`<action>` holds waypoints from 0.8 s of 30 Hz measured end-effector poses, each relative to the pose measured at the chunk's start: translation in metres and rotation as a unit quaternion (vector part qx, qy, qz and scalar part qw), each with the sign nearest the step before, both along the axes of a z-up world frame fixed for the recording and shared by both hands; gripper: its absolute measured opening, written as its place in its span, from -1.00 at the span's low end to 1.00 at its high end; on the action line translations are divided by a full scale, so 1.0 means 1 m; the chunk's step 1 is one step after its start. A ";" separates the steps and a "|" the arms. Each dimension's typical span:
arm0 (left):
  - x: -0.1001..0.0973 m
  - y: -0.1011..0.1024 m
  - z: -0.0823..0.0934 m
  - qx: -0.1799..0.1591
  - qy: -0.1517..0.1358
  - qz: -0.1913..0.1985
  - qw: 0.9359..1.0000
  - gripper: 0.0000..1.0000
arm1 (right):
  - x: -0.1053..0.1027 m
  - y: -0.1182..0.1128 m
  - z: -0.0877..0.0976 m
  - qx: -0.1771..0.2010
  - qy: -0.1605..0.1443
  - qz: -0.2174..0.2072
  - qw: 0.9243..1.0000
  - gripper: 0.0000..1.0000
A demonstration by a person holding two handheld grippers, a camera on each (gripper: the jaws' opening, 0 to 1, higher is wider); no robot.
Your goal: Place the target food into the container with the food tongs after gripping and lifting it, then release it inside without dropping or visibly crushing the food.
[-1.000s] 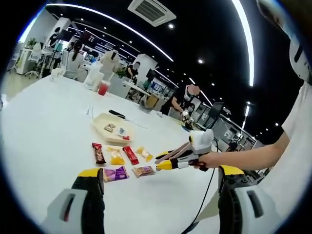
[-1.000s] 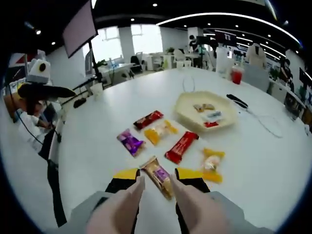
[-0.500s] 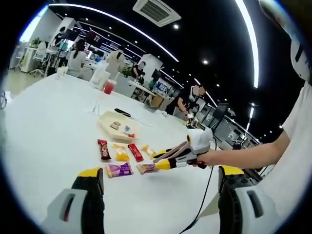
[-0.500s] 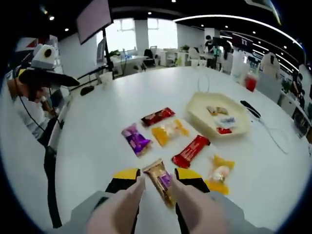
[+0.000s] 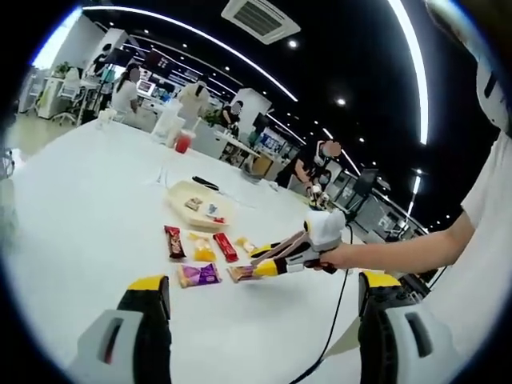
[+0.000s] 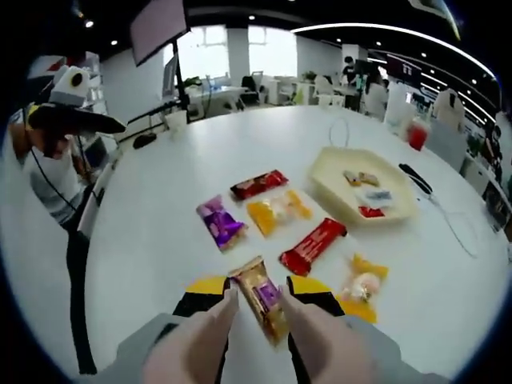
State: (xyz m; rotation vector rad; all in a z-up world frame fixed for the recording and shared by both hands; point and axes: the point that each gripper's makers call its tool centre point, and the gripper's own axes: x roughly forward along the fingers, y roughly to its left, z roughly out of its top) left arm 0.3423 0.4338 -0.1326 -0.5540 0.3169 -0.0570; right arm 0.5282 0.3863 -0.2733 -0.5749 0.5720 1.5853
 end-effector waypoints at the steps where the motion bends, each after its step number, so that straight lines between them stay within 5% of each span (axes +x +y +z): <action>1: -0.001 0.000 0.002 0.003 -0.001 0.001 1.000 0.98 | -0.001 0.002 -0.002 -0.001 0.002 0.000 1.000 -0.45; 4: -0.004 0.000 0.007 0.004 -0.005 0.005 1.000 0.98 | -0.004 0.002 -0.007 -0.012 -0.034 0.032 0.999 -0.45; 9: -0.004 0.001 0.007 0.000 -0.003 0.007 1.000 0.98 | -0.002 0.004 -0.007 0.000 -0.008 0.008 1.000 -0.45; 24: -0.005 0.001 0.007 -0.004 -0.006 0.016 1.000 0.97 | 0.011 0.011 -0.010 0.010 -0.015 0.000 1.000 -0.44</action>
